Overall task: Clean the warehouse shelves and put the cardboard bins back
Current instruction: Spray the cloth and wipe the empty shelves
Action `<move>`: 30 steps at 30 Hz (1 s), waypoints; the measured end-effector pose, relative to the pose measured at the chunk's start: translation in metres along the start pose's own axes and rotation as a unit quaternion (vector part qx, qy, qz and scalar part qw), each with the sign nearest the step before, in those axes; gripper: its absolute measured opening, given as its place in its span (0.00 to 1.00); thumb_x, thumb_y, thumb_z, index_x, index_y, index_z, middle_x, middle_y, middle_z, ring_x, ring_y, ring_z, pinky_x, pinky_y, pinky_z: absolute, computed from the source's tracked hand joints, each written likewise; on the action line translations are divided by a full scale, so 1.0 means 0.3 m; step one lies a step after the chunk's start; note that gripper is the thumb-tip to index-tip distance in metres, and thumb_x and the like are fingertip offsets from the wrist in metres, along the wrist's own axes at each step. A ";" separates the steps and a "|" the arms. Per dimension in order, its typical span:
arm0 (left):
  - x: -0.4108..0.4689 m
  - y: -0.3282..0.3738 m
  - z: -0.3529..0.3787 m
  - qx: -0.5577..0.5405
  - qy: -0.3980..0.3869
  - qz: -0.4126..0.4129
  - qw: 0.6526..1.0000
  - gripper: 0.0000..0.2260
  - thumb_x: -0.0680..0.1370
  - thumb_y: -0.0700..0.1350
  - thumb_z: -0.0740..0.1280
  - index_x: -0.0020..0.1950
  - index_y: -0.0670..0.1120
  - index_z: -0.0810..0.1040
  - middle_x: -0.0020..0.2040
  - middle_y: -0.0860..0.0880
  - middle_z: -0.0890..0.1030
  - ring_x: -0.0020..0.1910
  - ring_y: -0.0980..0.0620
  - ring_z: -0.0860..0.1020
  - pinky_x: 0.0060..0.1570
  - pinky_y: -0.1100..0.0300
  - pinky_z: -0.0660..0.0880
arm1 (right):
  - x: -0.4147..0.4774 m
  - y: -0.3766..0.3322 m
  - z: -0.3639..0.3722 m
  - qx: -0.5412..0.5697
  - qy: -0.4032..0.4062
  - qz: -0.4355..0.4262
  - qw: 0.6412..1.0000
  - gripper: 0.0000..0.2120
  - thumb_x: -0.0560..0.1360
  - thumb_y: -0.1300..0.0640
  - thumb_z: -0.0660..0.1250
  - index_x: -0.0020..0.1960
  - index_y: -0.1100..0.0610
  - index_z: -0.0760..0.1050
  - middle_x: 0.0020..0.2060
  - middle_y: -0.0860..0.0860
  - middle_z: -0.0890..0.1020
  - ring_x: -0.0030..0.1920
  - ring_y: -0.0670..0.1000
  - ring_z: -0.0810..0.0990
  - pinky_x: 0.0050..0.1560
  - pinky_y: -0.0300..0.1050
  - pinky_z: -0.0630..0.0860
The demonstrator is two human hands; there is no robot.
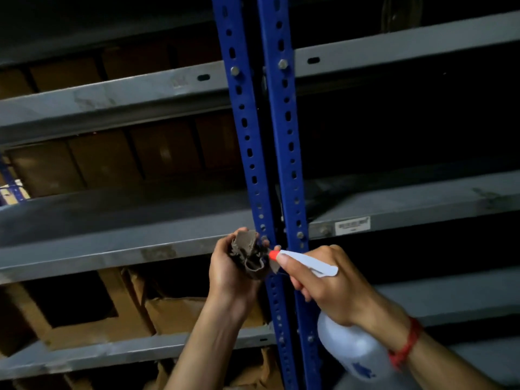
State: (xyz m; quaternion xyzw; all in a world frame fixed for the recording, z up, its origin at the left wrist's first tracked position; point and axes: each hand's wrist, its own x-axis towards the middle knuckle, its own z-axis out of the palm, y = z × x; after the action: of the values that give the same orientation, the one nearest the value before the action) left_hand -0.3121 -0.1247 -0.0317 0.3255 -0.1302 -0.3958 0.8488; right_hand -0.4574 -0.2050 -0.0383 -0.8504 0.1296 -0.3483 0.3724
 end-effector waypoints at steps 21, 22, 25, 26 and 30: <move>0.252 -0.157 0.559 0.165 -0.068 -0.103 0.979 0.03 0.76 0.36 0.69 0.44 0.43 0.80 0.41 0.44 0.81 0.38 0.48 0.80 0.37 0.56 0.78 | 0.535 0.101 -0.593 0.052 0.362 0.003 0.931 0.18 0.77 0.39 0.66 0.37 0.50 0.82 0.32 0.47 0.85 0.26 0.47 0.79 0.28 0.46 0.74; 0.286 -0.181 0.549 0.176 -0.048 -0.088 0.979 0.03 0.76 0.35 0.68 0.46 0.42 0.80 0.43 0.42 0.80 0.39 0.48 0.80 0.38 0.56 0.78 | 0.576 0.127 -0.599 0.043 0.368 0.005 0.929 0.19 0.77 0.40 0.66 0.37 0.53 0.82 0.30 0.48 0.84 0.27 0.49 0.79 0.28 0.48 0.75; 0.364 -0.254 0.495 0.202 0.012 -0.045 0.978 0.06 0.78 0.37 0.68 0.53 0.37 0.81 0.42 0.41 0.83 0.40 0.46 0.81 0.41 0.53 0.78 | 0.665 0.216 -0.593 0.015 0.370 0.028 0.929 0.20 0.78 0.43 0.67 0.37 0.57 0.80 0.27 0.48 0.80 0.30 0.49 0.80 0.31 0.43 0.73; 0.386 -0.274 0.474 0.211 0.020 -0.037 0.977 0.08 0.78 0.38 0.68 0.55 0.37 0.80 0.41 0.41 0.84 0.39 0.46 0.82 0.43 0.53 0.78 | 0.686 0.249 -0.584 0.011 0.374 0.034 0.927 0.19 0.78 0.43 0.67 0.37 0.57 0.80 0.28 0.48 0.80 0.31 0.47 0.80 0.31 0.41 0.72; 0.426 -0.319 0.430 0.199 0.020 -0.019 0.980 0.08 0.79 0.40 0.69 0.55 0.37 0.81 0.41 0.43 0.86 0.41 0.47 0.85 0.49 0.52 0.80 | 0.748 0.355 -0.559 0.028 0.400 0.012 0.916 0.15 0.79 0.48 0.68 0.41 0.58 0.82 0.32 0.52 0.82 0.32 0.51 0.80 0.34 0.48 0.77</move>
State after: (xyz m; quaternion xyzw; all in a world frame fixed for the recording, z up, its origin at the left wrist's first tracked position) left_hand -0.3465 -0.3249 -0.0019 0.4978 -0.1829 -0.3713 0.7621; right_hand -0.4063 -0.4772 0.0764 -0.6276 0.2683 -0.6583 0.3175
